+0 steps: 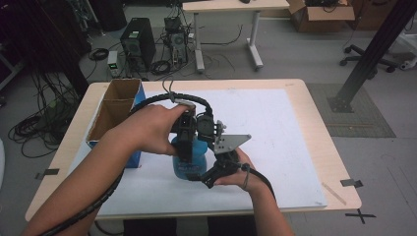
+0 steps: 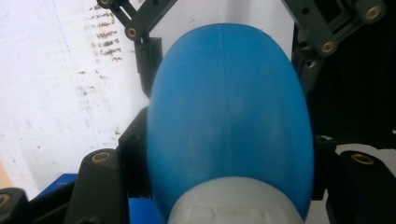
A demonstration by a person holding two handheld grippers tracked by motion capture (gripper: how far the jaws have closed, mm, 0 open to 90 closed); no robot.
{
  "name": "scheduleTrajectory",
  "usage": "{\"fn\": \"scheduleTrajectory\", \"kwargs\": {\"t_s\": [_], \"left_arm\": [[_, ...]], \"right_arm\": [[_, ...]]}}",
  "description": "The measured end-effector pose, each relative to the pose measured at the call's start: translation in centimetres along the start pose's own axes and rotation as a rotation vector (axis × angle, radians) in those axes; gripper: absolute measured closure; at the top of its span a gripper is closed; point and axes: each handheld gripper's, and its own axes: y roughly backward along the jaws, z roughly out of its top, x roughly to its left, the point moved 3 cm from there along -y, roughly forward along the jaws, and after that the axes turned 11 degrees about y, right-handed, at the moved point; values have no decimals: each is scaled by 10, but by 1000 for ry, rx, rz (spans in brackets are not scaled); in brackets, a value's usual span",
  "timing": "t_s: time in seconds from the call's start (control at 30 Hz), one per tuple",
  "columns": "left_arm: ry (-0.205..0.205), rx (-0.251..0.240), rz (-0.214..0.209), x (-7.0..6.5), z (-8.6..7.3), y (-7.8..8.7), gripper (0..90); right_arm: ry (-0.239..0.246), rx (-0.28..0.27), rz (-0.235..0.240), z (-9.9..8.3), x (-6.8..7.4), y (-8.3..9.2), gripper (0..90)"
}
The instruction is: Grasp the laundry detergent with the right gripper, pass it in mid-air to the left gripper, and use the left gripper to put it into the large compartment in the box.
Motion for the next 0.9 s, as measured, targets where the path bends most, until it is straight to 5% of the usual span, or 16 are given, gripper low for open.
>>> {"fn": "scheduleTrajectory", "kwargs": {"t_s": [0.37,0.53,0.63,0.67,0.77,0.9], "left_arm": [[44,6,3,5,-2,5,383],[133,7,-3,13,-5,9,382],[180,17,0,17,-7,11,382],[226,22,-4,22,-8,12,382],[265,25,0,26,-11,14,382],[366,34,9,37,-17,20,382]], "right_arm": [[39,-4,-6,7,-2,27,0],[75,42,-36,16,-8,55,0],[101,120,-46,23,-13,75,0],[111,139,-47,25,-14,80,0],[117,185,-50,29,-15,90,0],[125,246,-64,35,-18,108,0]]}}
